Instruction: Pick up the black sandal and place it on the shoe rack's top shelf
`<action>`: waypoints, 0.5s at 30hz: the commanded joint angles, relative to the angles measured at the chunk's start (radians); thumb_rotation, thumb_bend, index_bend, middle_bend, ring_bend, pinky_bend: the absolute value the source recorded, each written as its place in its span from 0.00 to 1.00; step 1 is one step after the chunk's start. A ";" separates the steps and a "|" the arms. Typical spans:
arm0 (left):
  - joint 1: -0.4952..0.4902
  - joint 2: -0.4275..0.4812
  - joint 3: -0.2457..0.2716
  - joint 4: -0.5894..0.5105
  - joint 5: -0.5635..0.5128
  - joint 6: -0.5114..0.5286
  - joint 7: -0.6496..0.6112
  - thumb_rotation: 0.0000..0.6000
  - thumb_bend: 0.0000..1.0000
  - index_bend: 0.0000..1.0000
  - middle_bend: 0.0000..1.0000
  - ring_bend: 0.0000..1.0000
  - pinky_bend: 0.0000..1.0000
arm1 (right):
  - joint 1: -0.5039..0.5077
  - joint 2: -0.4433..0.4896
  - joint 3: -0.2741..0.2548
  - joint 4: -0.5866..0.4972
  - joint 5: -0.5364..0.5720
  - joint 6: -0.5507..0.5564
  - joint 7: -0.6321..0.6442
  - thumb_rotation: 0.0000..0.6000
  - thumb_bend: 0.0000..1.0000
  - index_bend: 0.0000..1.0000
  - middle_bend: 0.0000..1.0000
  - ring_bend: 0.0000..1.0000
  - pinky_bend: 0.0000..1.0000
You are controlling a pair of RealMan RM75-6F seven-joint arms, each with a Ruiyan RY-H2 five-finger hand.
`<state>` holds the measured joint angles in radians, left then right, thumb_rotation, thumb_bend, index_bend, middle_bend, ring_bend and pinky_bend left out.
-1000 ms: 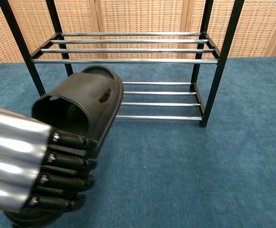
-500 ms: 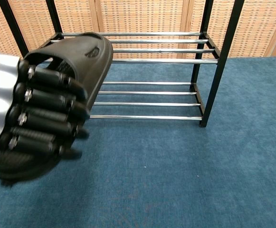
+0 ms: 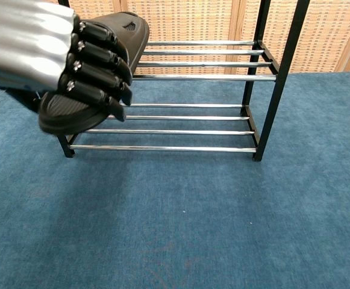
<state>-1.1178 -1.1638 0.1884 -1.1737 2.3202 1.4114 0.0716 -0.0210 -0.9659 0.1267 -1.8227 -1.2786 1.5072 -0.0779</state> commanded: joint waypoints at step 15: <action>-0.090 -0.192 -0.008 0.495 -0.047 0.070 -0.313 1.00 0.24 0.71 0.57 0.49 0.48 | 0.040 -0.039 0.052 0.032 0.150 -0.044 -0.080 1.00 0.00 0.00 0.00 0.00 0.00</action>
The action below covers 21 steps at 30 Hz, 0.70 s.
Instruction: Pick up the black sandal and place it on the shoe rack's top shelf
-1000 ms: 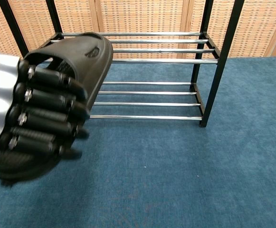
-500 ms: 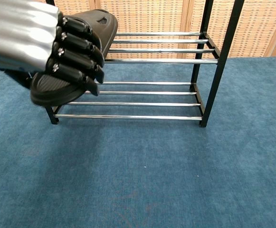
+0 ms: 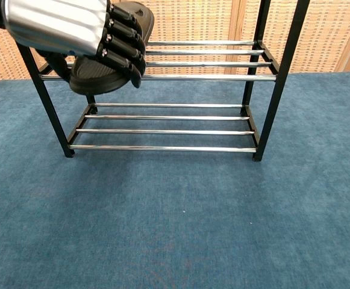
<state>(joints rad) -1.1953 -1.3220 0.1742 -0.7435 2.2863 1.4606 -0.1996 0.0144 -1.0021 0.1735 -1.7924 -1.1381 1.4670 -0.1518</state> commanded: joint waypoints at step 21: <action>0.002 -0.113 0.082 0.281 -0.070 0.061 -0.085 1.00 0.24 0.42 0.19 0.17 0.36 | 0.006 -0.004 0.010 0.003 0.028 0.000 -0.009 1.00 0.00 0.00 0.00 0.00 0.00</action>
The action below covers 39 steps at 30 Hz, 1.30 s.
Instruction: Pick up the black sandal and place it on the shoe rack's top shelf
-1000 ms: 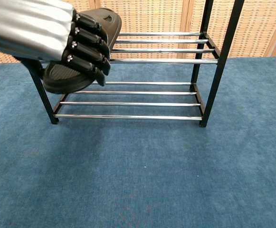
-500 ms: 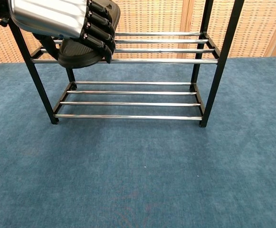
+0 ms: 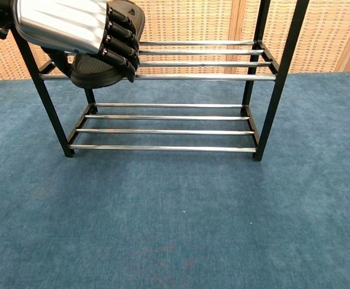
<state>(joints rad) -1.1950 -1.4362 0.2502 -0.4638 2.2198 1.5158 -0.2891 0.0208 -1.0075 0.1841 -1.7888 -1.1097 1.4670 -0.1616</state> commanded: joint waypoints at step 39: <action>0.084 0.174 0.057 -0.252 -0.047 0.115 0.185 1.00 0.24 0.03 0.00 0.00 0.03 | -0.022 0.024 -0.029 -0.039 -0.083 0.035 0.030 1.00 0.00 0.00 0.00 0.00 0.00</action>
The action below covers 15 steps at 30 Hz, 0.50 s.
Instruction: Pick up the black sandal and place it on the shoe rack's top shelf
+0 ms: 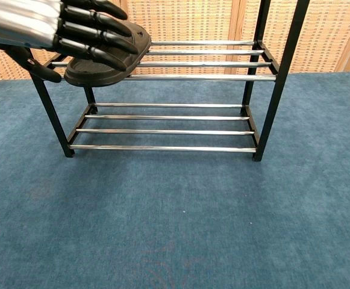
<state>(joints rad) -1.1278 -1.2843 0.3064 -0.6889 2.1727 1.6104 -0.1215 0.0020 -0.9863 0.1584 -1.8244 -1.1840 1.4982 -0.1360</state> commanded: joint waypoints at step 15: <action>0.316 0.156 0.037 -0.298 -0.116 0.143 0.064 1.00 0.23 0.02 0.00 0.00 0.05 | -0.026 0.023 -0.036 -0.023 -0.089 0.023 0.049 1.00 0.00 0.00 0.00 0.00 0.00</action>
<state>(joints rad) -0.8772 -1.1518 0.3265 -0.9335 2.0967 1.7441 -0.0629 -0.0220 -0.9653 0.1249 -1.8454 -1.2690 1.5208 -0.0909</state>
